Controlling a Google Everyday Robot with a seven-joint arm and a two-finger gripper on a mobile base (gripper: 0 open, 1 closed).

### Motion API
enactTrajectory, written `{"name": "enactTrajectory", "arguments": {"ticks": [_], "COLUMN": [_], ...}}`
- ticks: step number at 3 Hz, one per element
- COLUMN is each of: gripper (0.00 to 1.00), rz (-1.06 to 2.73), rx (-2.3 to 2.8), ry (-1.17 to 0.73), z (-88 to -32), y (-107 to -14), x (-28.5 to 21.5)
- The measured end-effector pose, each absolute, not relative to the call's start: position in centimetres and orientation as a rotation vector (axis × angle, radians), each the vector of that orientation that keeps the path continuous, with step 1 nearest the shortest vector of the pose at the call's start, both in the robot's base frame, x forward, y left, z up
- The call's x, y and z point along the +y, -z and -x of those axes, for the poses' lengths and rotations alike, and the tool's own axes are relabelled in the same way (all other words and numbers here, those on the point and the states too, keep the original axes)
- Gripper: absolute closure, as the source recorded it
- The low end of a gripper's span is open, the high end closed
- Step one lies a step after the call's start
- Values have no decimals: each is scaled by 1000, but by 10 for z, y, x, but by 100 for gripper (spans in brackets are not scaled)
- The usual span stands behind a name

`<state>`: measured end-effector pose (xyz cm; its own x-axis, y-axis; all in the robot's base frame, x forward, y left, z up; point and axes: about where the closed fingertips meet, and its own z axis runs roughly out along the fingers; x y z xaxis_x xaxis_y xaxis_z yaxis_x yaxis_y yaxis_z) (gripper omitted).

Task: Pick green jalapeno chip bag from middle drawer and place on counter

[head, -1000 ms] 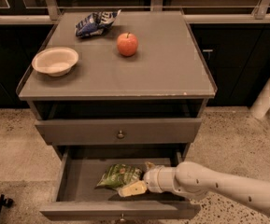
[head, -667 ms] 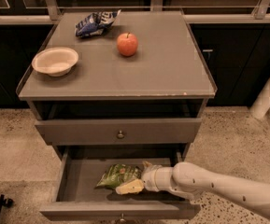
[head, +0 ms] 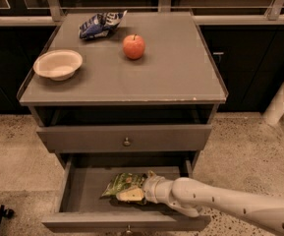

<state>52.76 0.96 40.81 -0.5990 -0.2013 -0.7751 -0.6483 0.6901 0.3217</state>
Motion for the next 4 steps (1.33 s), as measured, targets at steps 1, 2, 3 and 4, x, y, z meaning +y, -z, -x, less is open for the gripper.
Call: {"name": "enactTrajectory", "arguments": {"ticks": [1,2,3,4], "gripper": [11,28,51,74], "rz": [633,633,634,634], "rx": [2158,2158,2158,2158], "ry": [-754,-754,-754,-754], "z": [-532,-532,-532,-532], "y": [-408,-408,-408,-408], "x": [7,7,7,7]}}
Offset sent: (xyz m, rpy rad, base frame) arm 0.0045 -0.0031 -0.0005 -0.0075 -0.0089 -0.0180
